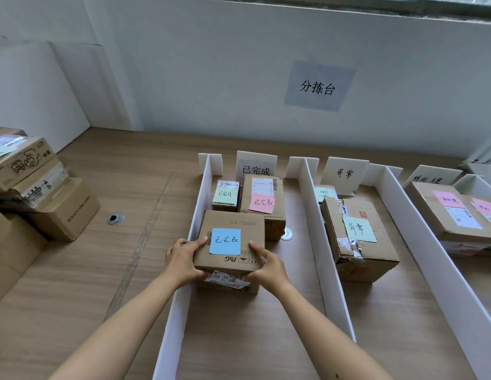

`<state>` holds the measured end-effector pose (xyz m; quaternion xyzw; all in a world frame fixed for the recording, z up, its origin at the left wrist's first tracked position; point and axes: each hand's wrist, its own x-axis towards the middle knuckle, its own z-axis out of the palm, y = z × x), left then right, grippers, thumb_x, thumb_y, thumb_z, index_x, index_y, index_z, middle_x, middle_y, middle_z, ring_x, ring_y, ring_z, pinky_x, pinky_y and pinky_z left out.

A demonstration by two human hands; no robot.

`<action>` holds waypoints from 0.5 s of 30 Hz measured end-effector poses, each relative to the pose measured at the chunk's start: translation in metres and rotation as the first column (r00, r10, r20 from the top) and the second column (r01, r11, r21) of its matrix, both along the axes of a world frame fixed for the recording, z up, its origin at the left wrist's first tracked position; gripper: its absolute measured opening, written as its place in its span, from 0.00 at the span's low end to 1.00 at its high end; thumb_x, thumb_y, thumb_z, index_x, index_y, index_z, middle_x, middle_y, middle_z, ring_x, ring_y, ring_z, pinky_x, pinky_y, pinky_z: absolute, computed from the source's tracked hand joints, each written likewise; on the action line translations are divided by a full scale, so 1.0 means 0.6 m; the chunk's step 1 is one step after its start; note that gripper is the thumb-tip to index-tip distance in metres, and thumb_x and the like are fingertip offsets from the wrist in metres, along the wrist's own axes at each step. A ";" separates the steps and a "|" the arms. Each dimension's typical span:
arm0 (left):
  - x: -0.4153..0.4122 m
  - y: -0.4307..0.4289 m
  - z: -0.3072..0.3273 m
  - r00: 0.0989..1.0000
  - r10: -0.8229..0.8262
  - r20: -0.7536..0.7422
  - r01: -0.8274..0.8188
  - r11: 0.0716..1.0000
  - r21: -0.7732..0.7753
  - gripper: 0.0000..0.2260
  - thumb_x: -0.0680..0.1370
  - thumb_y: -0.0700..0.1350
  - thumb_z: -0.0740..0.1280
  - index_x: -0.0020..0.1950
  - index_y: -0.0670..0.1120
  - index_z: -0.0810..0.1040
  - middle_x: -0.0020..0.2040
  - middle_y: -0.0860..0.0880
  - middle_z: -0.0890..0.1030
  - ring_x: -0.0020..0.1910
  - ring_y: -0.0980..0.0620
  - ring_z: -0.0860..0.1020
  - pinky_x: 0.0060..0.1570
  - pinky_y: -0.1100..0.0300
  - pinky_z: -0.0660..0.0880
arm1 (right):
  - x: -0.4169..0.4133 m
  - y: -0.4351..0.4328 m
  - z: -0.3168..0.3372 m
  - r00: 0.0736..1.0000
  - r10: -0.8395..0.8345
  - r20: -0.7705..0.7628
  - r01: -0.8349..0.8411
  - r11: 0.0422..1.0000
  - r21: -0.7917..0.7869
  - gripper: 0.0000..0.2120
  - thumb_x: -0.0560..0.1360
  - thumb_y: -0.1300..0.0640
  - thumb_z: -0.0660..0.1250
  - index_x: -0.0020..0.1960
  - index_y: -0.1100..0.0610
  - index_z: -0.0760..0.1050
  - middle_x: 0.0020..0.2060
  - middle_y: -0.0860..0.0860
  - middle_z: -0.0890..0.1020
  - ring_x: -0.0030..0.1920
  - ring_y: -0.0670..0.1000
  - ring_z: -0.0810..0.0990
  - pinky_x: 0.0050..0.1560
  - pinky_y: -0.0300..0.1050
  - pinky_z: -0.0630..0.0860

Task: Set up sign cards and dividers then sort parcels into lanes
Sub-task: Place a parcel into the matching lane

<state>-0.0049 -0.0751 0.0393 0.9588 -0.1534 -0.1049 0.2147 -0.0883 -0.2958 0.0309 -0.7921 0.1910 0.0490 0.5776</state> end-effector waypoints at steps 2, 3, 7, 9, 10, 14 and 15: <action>0.001 -0.001 0.002 1.000 -0.021 0.006 0.021 0.996 0.082 0.43 0.65 0.54 0.76 0.76 0.57 0.57 0.70 0.51 0.67 0.70 0.49 0.57 0.65 0.54 0.59 | -0.002 0.005 0.001 1.000 0.004 0.005 -0.004 1.000 -0.007 0.42 0.61 0.71 0.76 0.71 0.49 0.69 0.60 0.49 0.75 0.62 0.50 0.76 0.58 0.43 0.78; 0.001 -0.001 0.004 0.999 -0.038 -0.002 0.038 0.991 0.131 0.43 0.66 0.54 0.75 0.76 0.58 0.56 0.71 0.51 0.65 0.71 0.48 0.57 0.66 0.53 0.59 | -0.004 0.007 0.004 1.000 0.009 0.003 -0.009 1.000 -0.019 0.41 0.62 0.72 0.74 0.71 0.49 0.68 0.61 0.50 0.74 0.63 0.51 0.75 0.59 0.41 0.76; 0.006 0.002 0.020 0.990 -0.102 -0.101 0.119 0.977 0.176 0.46 0.67 0.53 0.76 0.77 0.56 0.52 0.75 0.48 0.57 0.73 0.45 0.54 0.71 0.49 0.57 | -0.001 0.015 0.032 0.996 0.081 -0.027 -0.085 0.977 -0.195 0.39 0.65 0.63 0.72 0.73 0.48 0.64 0.74 0.55 0.55 0.75 0.56 0.56 0.70 0.45 0.63; 0.010 0.012 0.038 0.989 -0.121 -0.089 0.129 0.987 0.098 0.43 0.67 0.53 0.75 0.76 0.52 0.56 0.74 0.48 0.61 0.72 0.47 0.57 0.71 0.49 0.58 | 0.008 0.015 0.049 0.997 0.081 0.010 -0.074 0.945 -0.319 0.39 0.63 0.54 0.74 0.72 0.46 0.64 0.76 0.55 0.52 0.76 0.57 0.53 0.73 0.56 0.62; 0.009 0.023 0.051 0.991 -0.118 -0.056 0.123 0.989 0.082 0.41 0.67 0.54 0.75 0.75 0.52 0.58 0.72 0.49 0.64 0.71 0.48 0.60 0.70 0.48 0.61 | 0.013 0.017 0.061 0.995 0.088 0.047 -0.061 0.910 -0.410 0.37 0.64 0.52 0.74 0.70 0.46 0.65 0.75 0.54 0.54 0.75 0.57 0.55 0.71 0.58 0.63; -0.001 0.074 0.109 0.970 -0.095 0.222 0.028 0.957 0.287 0.38 0.68 0.64 0.70 0.73 0.54 0.61 0.68 0.51 0.70 0.67 0.50 0.68 0.65 0.53 0.65 | 0.033 0.026 0.110 0.966 0.161 0.202 0.008 0.763 -0.647 0.29 0.67 0.52 0.72 0.66 0.51 0.67 0.67 0.51 0.67 0.67 0.55 0.65 0.62 0.53 0.70; -0.004 0.090 0.121 0.954 -0.083 0.287 -0.018 0.943 0.331 0.38 0.68 0.64 0.68 0.73 0.54 0.60 0.68 0.52 0.69 0.67 0.51 0.67 0.65 0.54 0.64 | 0.038 0.034 0.121 0.958 0.194 0.210 0.000 0.734 -0.679 0.29 0.67 0.52 0.72 0.66 0.52 0.66 0.66 0.51 0.68 0.66 0.55 0.65 0.61 0.52 0.70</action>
